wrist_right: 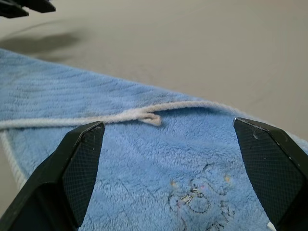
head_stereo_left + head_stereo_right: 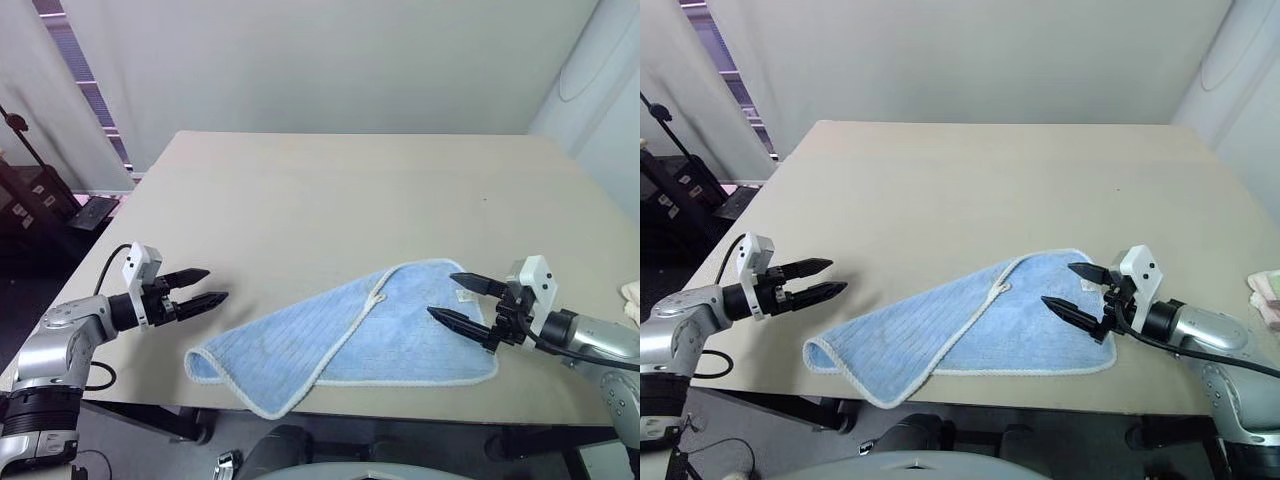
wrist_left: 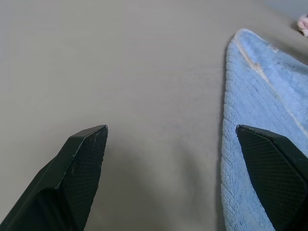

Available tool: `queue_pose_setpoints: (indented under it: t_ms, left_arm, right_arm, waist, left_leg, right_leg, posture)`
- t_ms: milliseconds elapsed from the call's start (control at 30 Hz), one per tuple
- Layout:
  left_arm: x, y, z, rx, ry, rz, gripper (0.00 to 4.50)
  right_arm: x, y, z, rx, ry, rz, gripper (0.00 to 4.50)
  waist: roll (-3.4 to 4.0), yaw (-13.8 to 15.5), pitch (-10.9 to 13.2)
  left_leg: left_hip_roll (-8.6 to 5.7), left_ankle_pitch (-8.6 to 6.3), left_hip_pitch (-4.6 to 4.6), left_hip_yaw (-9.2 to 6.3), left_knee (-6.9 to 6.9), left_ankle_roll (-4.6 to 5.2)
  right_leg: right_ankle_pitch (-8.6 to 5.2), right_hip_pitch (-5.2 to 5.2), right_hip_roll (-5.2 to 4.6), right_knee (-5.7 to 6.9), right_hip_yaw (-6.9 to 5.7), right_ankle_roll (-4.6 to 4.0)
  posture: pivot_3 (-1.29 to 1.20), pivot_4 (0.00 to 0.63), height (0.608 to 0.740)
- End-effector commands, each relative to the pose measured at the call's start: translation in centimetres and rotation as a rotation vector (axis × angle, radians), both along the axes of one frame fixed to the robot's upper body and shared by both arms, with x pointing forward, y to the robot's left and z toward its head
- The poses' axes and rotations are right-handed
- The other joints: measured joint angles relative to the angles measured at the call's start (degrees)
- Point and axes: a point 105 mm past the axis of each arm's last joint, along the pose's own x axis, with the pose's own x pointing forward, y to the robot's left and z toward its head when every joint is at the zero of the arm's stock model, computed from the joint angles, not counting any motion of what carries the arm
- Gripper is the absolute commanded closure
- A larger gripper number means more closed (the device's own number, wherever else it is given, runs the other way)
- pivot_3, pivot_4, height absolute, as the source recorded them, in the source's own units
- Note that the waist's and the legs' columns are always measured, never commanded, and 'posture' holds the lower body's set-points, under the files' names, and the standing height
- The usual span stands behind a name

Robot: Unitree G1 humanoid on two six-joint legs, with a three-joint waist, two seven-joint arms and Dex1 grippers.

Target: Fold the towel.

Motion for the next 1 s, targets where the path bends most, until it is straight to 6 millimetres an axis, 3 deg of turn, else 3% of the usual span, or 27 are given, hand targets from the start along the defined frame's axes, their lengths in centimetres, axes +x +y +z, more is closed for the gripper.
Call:
queue_pose_setpoints:
  t_ms: [33, 267, 400, 633, 833, 1000]
  left_arm:
    - [0.3, 0.3, 1.9, 0.001, -0.061, -0.003, 0.00]
    - [-1.1, -1.5, 0.9, 0.015, -0.040, -0.074, 0.00]
    - [-0.8, -2.5, 0.3, 0.005, -0.024, -0.086, 0.00]
    - [-0.5, -4.1, -0.1, -0.003, -0.032, -0.097, 0.00]
    - [-0.2, -4.6, 0.1, -0.001, -0.051, -0.084, 0.00]
    - [-0.1, -4.5, -0.2, -0.001, -0.055, -0.070, 0.00]
  right_arm:
    - [0.4, 0.2, 0.7, 0.016, -0.041, 0.010, 0.04]
    - [1.3, -0.7, 0.3, 0.025, -0.008, -0.076, 0.04]
    - [3.5, -2.6, -0.8, -0.094, -0.024, -0.195, 0.04]
    - [8.3, -5.6, -2.3, -0.129, -0.021, -0.398, 0.04]
    - [10.5, -4.4, -5.2, -0.202, 0.038, -0.365, 0.04]
    - [11.1, -4.4, -7.2, -0.272, 0.111, -0.337, 0.04]
  waist:
    - [0.00, 0.1, 0.0]
    - [0.00, 0.2, 0.0]
    - [0.01, 0.1, 0.0]
    - [0.02, -0.1, 0.0]
    - [0.04, -0.1, 0.0]
    - [0.03, -0.3, 0.0]
  left_leg:
    - [0.00, 0.00, 0.00, 0.00, 0.00, 0.00]
    - [0.00, 0.00, -0.01, 0.00, -0.01, 0.00]
    - [0.00, 0.02, 0.04, 0.01, 0.03, -0.04]
    - [0.00, 0.05, 0.07, 0.06, 0.03, -0.06]
    - [0.03, 0.08, 0.08, 0.03, -0.05, -0.08]
    - [0.03, 0.11, 0.10, 0.03, -0.01, -0.13]
  right_leg:
    - [0.00, 0.00, 0.00, 0.00, 0.00, 0.00]
    - [0.00, 0.00, 0.00, 0.00, 0.01, 0.00]
    - [0.03, 0.03, 0.00, 0.04, 0.01, -0.08]
    - [0.12, 0.02, 0.04, 0.04, 0.05, 0.04]
    - [0.19, -0.09, 0.08, 0.19, 0.03, 0.16]
    - [0.23, -0.07, 0.10, 0.22, 0.04, 0.12]
  posture:
    - [0.00, 0.000, 0.740]
    - [0.00, 0.000, 0.740]
    - [0.00, 0.000, 0.740]
    - [0.00, 0.000, 0.740]
    - [0.00, 0.000, 0.740]
    - [0.00, 0.000, 0.740]
